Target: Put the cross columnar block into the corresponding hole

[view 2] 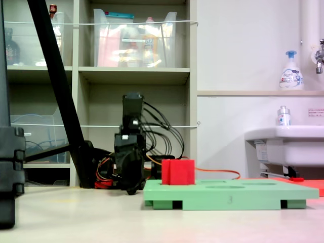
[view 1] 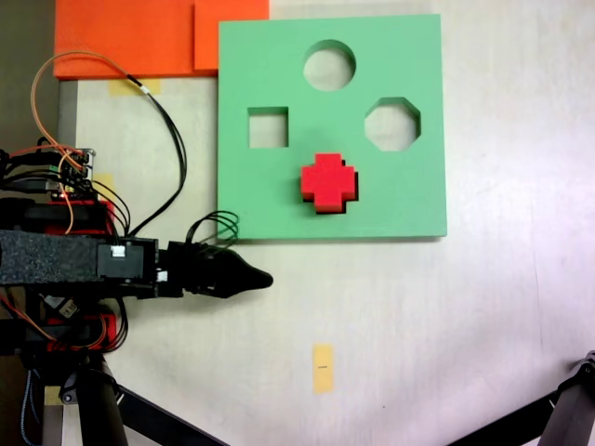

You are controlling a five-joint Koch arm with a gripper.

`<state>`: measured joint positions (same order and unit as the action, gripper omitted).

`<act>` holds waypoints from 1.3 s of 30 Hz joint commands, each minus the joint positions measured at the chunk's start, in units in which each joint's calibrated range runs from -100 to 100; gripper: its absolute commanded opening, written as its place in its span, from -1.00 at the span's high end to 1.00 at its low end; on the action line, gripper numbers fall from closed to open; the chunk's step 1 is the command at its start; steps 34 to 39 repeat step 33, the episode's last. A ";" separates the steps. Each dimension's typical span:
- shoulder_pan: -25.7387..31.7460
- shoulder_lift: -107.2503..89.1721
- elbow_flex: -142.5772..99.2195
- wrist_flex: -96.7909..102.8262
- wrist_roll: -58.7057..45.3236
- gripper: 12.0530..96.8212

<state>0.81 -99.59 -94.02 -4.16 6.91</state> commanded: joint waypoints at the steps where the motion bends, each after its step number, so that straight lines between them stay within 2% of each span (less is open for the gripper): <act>1: -0.05 -0.41 -5.98 3.53 -3.32 0.13; 4: -0.05 -0.41 -5.98 3.53 -4.20 0.15; 6: -0.15 -0.41 -5.98 4.21 -4.10 0.30; 7: -0.24 -0.41 -5.98 4.30 -3.47 0.30; 9: -0.24 -0.41 -5.98 4.30 -3.13 0.23; 11: -0.34 -0.41 -5.98 4.40 -3.08 0.06; 39: -0.44 -0.41 -5.98 5.27 -3.13 0.08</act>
